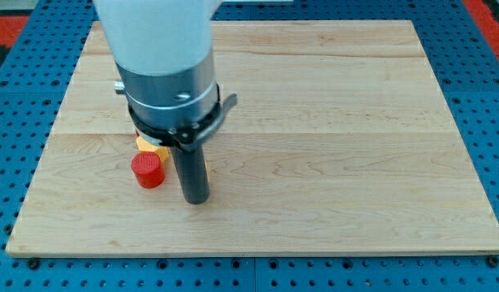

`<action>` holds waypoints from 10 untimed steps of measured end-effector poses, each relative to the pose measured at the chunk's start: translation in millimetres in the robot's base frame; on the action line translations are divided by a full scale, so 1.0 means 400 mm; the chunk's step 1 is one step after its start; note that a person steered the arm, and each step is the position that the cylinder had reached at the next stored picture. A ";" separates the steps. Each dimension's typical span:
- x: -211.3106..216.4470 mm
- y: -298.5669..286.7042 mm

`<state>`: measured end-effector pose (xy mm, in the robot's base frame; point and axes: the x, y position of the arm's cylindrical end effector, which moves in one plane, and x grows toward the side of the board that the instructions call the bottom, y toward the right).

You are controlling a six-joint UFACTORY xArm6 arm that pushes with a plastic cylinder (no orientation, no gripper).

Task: Push the yellow heart into the red circle

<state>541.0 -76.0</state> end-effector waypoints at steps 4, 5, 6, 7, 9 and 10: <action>-0.130 0.122; -0.143 0.068; -0.134 0.037; -0.129 0.017; -0.272 0.332; -0.488 0.337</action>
